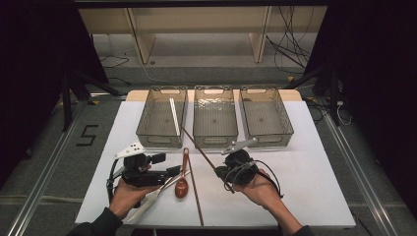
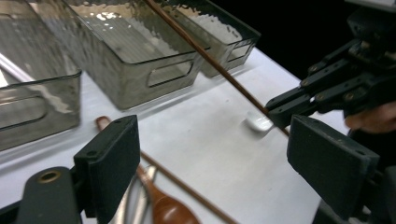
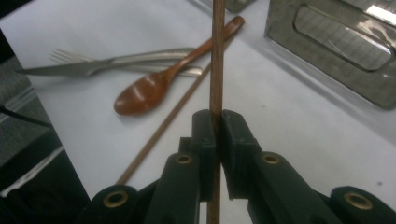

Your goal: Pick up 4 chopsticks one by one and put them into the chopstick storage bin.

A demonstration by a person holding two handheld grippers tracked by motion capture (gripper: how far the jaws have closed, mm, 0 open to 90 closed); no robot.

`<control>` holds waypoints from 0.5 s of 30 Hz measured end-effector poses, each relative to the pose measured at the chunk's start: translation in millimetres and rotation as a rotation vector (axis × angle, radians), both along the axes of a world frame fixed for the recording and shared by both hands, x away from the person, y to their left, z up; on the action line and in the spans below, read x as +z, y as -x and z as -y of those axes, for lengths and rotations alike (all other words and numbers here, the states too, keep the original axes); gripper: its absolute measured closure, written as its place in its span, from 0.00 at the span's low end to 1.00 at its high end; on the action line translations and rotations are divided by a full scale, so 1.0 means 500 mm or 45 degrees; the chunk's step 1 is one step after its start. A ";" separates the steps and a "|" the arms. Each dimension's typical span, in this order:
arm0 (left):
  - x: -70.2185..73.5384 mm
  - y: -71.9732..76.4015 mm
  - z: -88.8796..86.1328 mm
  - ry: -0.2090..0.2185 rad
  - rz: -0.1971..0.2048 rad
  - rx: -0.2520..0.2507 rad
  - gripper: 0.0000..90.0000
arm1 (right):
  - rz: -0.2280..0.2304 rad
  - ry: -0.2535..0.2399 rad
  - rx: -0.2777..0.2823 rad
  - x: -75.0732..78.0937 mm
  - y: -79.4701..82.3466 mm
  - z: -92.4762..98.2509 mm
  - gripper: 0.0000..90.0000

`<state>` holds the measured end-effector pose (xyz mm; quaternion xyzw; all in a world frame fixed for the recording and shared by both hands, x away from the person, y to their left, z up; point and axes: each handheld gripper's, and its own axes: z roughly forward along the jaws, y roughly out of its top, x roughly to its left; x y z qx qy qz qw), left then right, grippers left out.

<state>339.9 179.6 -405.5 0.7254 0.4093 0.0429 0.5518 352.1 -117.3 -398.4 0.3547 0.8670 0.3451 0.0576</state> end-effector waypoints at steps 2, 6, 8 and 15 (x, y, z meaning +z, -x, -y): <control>0.005 -0.005 0.006 0.027 -0.012 0.005 0.19 | 0.012 -0.030 0.006 0.002 0.003 -0.005 0.95; 0.013 -0.016 0.014 0.098 -0.040 0.019 0.19 | 0.033 -0.085 0.025 0.009 0.010 -0.017 0.95; 0.014 -0.022 0.017 0.116 -0.055 0.020 0.20 | 0.047 -0.103 0.033 0.011 0.014 -0.025 0.95; 0.013 -0.034 0.031 0.154 -0.095 0.002 0.31 | 0.087 -0.149 0.056 0.010 0.025 -0.049 0.94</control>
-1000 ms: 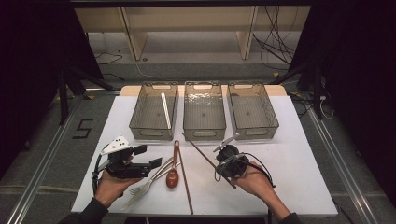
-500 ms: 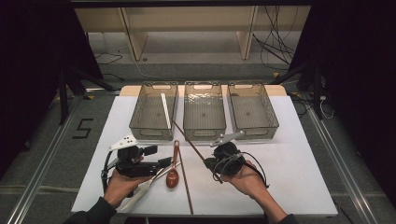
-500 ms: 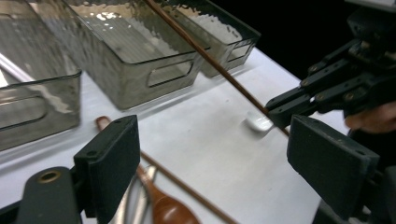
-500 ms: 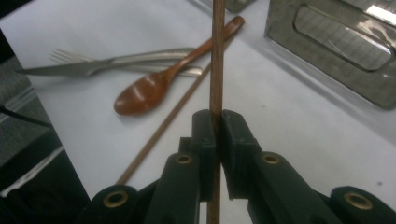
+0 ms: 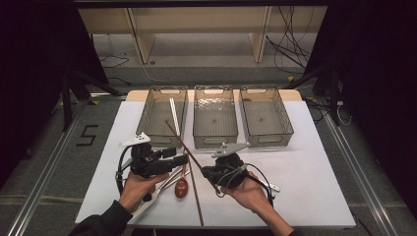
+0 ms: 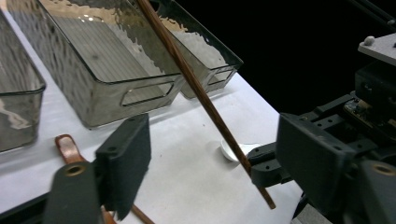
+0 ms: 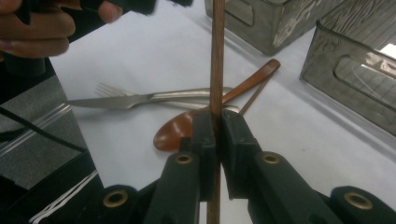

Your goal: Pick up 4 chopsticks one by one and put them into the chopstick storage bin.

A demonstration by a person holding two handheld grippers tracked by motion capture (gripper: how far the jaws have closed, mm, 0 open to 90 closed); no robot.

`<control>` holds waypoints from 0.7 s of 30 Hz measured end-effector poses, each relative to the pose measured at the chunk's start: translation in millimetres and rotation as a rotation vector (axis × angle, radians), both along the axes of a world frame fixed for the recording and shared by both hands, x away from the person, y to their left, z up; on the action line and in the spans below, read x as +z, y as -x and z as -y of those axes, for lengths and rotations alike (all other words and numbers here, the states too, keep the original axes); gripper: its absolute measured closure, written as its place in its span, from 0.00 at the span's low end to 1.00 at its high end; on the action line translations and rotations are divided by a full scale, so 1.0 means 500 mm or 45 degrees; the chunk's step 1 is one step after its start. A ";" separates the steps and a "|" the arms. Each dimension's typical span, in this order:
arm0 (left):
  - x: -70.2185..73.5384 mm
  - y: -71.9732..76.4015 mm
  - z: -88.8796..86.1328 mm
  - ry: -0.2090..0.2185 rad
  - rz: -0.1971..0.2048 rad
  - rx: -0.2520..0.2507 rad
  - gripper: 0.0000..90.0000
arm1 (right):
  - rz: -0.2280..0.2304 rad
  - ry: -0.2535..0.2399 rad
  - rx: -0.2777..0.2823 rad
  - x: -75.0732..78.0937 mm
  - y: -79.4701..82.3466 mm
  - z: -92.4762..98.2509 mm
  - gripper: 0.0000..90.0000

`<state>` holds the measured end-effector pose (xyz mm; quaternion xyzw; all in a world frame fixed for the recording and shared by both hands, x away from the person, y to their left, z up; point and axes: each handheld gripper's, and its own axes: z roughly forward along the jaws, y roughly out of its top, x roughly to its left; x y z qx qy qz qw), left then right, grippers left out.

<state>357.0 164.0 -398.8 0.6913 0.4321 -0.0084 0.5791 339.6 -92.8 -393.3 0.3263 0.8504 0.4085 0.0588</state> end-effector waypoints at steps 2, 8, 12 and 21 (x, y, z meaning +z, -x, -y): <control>-0.001 -0.002 0.006 -0.003 -0.002 -0.014 0.34 | 0.004 -0.010 0.006 0.000 0.001 -0.004 0.94; -0.001 -0.011 0.014 0.037 -0.031 -0.024 0.47 | 0.025 -0.028 0.020 0.001 0.008 -0.013 0.94; 0.000 -0.014 0.018 0.043 -0.029 -0.059 0.58 | 0.038 -0.037 0.024 0.001 0.010 -0.015 0.94; -0.004 -0.015 0.024 0.072 -0.048 -0.090 0.75 | 0.073 -0.055 0.034 0.002 0.014 -0.016 0.94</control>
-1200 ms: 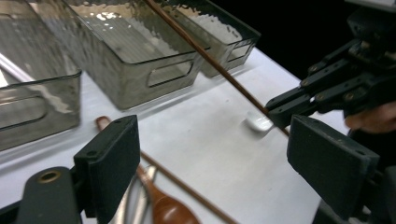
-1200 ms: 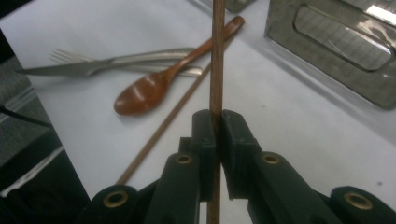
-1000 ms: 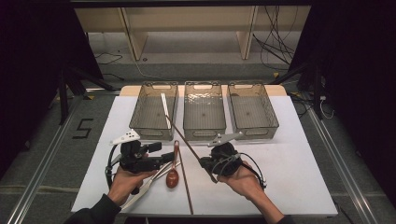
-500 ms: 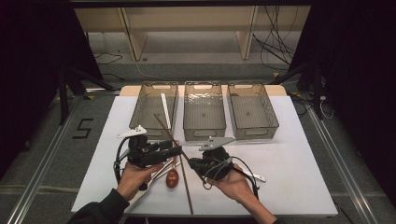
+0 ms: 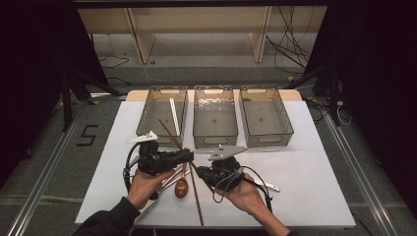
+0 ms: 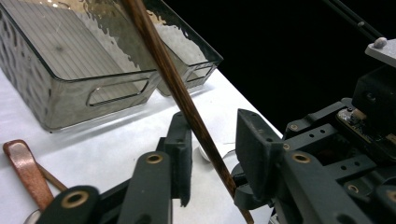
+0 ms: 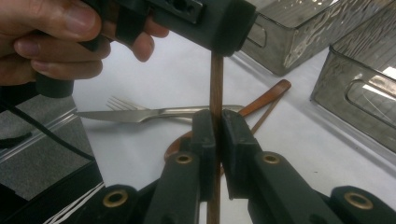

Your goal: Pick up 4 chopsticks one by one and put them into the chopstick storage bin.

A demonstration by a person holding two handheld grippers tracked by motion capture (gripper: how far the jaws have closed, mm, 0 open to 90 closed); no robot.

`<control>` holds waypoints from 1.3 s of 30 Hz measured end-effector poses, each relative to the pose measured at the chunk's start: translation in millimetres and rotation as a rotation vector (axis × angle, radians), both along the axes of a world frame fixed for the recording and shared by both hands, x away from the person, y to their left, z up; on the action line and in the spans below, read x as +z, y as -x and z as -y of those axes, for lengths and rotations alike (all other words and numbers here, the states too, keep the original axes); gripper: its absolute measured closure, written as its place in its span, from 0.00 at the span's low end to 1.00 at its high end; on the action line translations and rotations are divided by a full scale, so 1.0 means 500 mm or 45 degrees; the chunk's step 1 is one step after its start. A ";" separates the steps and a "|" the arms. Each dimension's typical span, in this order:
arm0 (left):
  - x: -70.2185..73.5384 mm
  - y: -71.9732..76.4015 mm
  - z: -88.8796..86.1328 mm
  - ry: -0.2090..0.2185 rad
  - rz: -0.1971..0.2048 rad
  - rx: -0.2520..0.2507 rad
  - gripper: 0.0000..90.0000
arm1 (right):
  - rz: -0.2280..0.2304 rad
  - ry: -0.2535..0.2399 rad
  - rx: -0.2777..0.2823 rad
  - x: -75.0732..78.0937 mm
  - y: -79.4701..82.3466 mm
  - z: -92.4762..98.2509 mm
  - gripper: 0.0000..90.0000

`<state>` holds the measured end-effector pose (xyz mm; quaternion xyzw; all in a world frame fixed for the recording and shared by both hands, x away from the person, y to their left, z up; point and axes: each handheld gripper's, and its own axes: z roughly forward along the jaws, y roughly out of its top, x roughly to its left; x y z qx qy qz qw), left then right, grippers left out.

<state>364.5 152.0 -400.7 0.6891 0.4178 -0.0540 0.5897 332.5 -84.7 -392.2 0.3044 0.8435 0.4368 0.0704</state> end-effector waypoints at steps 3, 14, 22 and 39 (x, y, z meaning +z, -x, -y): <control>0.000 -0.001 -0.002 0.016 -0.009 0.004 0.81 | 0.003 -0.007 0.002 0.000 0.001 0.000 0.94; 0.008 -0.001 -0.007 0.089 -0.069 -0.043 0.93 | 0.028 -0.012 0.013 -0.002 0.004 -0.001 0.93; 0.034 -0.021 -0.061 0.061 -0.014 0.054 0.94 | -0.043 -0.023 0.054 -0.001 0.000 0.025 0.61; 0.077 -0.091 -0.115 -0.113 0.051 0.195 0.93 | -0.112 0.161 -0.012 -0.022 -0.011 0.021 0.37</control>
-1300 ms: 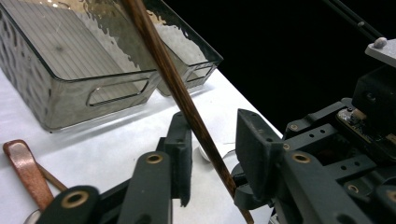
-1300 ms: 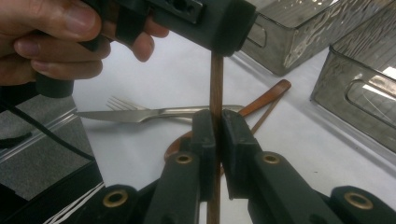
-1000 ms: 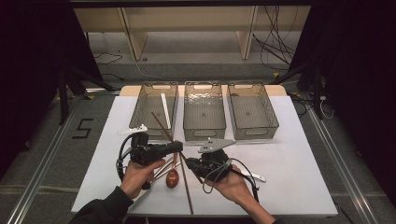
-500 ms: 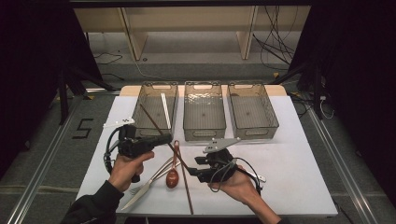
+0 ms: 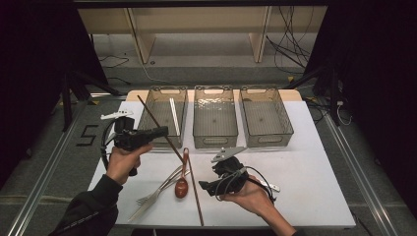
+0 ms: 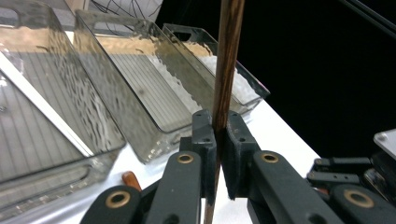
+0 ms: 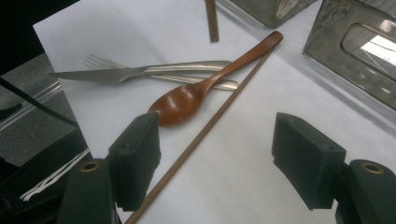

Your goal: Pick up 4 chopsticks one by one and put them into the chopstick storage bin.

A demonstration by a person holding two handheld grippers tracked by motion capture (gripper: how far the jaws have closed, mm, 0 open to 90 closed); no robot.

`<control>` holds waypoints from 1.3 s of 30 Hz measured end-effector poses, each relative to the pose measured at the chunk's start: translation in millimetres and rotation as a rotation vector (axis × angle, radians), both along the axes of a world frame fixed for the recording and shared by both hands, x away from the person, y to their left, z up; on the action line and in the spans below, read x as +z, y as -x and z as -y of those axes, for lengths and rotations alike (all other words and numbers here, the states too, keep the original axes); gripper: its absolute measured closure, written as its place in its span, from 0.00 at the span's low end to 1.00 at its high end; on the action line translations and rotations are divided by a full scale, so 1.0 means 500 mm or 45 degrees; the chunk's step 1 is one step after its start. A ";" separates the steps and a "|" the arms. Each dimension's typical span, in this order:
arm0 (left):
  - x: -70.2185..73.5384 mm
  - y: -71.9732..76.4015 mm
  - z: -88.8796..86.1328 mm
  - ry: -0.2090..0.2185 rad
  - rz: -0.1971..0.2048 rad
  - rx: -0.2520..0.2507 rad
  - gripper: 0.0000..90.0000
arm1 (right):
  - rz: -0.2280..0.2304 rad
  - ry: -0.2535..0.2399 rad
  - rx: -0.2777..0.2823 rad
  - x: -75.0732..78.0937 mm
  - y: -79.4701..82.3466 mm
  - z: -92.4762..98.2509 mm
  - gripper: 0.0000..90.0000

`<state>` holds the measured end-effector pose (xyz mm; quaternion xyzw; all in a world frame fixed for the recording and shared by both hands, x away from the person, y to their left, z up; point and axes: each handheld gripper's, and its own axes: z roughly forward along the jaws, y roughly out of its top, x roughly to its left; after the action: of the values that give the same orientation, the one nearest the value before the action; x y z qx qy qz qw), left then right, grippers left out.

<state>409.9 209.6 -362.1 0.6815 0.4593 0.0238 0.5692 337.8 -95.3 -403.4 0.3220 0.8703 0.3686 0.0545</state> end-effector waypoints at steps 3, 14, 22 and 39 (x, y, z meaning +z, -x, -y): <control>0.008 -0.017 -0.006 -0.017 -0.002 0.019 0.93 | -0.002 -0.002 -0.004 0.000 -0.001 0.002 0.36; 0.051 -0.080 -0.034 -0.041 0.006 0.102 0.93 | -0.008 0.000 -0.001 0.000 -0.001 0.003 0.34; 0.061 -0.123 -0.035 -0.084 -0.014 0.146 0.93 | -0.010 0.004 0.003 -0.002 -0.001 0.003 0.33; 0.027 -0.203 -0.014 -0.204 -0.096 0.211 0.93 | -0.013 0.004 0.014 -0.004 0.000 0.003 0.33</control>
<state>511.2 216.7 -348.6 0.6850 0.5316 0.0816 0.4914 338.1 -96.6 -405.5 0.3191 0.8729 0.3660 0.0487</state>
